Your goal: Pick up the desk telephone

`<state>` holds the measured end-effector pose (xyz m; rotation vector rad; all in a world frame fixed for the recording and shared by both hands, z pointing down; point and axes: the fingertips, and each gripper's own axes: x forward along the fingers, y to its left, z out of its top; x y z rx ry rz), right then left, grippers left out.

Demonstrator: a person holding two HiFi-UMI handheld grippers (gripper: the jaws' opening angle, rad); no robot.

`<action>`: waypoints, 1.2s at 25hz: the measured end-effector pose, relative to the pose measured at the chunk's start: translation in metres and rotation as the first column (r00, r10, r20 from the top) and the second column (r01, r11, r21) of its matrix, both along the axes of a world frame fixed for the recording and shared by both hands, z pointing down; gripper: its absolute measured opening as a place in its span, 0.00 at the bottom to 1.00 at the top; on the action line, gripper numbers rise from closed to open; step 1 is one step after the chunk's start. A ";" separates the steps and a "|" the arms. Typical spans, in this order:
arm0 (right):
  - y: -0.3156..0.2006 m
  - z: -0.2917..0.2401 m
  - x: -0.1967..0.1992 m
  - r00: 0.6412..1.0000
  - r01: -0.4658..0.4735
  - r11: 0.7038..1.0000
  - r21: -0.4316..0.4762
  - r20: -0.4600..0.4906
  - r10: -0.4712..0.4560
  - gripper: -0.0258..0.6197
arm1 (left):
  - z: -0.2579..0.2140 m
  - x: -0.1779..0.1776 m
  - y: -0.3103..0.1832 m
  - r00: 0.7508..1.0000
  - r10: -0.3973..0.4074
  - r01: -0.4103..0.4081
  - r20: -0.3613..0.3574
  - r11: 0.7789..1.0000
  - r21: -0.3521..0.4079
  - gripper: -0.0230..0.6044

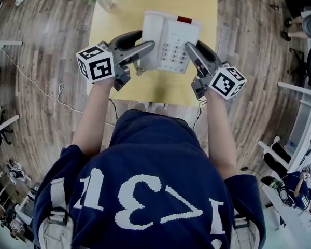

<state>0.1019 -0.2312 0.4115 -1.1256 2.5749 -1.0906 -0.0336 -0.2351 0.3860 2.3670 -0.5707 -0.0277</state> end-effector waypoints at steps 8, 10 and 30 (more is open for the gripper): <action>0.003 -0.072 -0.012 1.000 0.010 0.986 0.168 0.018 -0.013 0.32 | -0.075 -0.012 0.009 1.000 -0.012 0.009 0.014 0.979 0.201 0.48; 0.004 -0.089 -0.013 1.000 0.010 0.979 0.204 0.024 -0.015 0.32 | -0.093 -0.014 0.011 1.000 -0.024 0.022 0.005 0.970 0.242 0.48; 0.012 -0.138 -0.024 0.999 0.048 0.952 0.301 -0.022 -0.043 0.31 | -0.133 -0.027 0.025 0.999 -0.045 0.048 -0.015 0.948 0.315 0.48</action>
